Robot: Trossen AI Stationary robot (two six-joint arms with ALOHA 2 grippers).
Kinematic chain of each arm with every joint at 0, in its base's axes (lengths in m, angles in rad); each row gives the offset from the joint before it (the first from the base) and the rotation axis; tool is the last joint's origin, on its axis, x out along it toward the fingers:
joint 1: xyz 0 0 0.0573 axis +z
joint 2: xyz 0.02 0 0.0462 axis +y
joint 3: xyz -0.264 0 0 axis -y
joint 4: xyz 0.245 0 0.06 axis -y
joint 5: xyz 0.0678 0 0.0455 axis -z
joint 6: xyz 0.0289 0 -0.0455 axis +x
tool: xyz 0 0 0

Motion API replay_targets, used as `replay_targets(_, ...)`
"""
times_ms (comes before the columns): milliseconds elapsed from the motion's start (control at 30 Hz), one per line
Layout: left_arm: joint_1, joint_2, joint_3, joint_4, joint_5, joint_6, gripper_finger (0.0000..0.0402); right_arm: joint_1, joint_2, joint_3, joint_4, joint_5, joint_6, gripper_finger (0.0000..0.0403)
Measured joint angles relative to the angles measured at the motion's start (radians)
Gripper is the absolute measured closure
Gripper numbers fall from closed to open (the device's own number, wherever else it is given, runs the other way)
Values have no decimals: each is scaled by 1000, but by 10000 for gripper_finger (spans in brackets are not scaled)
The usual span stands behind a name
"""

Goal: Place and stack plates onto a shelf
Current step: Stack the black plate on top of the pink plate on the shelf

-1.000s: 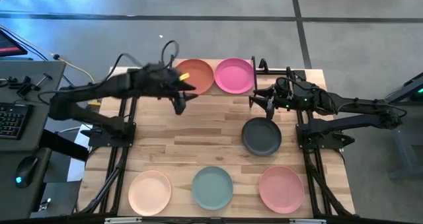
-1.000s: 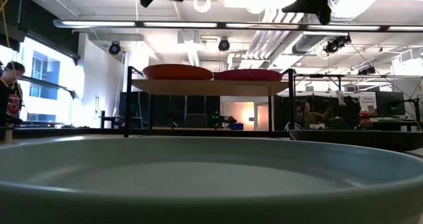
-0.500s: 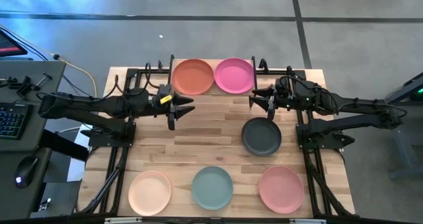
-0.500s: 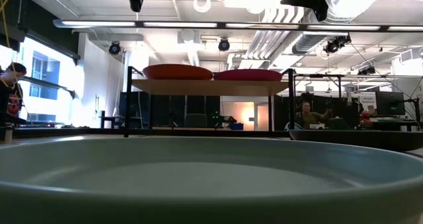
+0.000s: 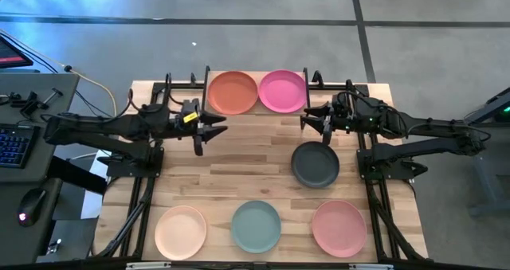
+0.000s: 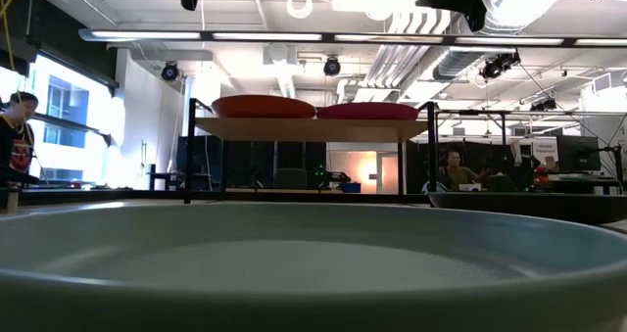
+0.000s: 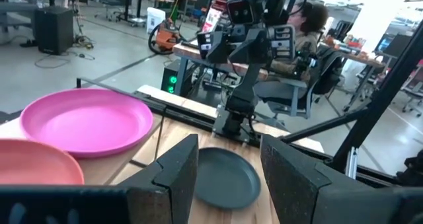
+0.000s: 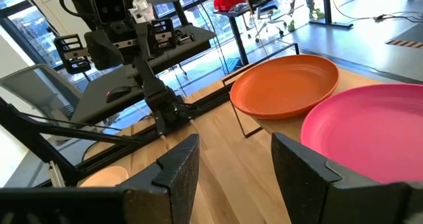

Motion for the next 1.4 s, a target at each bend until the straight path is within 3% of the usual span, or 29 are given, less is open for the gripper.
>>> replay_targets(567, 0, -59, 0, -22, -33, 26, 247, 0, 0, 0, -4, -25, 58, 234)
replay_targets(667, 0, -59, 0, -22, -33, 19, 248, 0, 0, 0, -79, -100, 224, 234)
replay_targets(800, 0, -59, 0, -22, -34, 18, 248, 34, 5, 0, -355, -268, 452, 234)
replay_targets(1000, 0, -59, 0, -22, -34, 17, 248, 213, 9, -64, -749, -257, 859, 234)
replay_targets(1167, 0, -58, 0, -22, -39, 8, 248, 341, 11, -208, -751, -259, 1155, 234)
replay_targets(1400, 0, -58, 0, -22, -44, 0, 248, 403, 11, -308, -768, -209, 1368, 234)
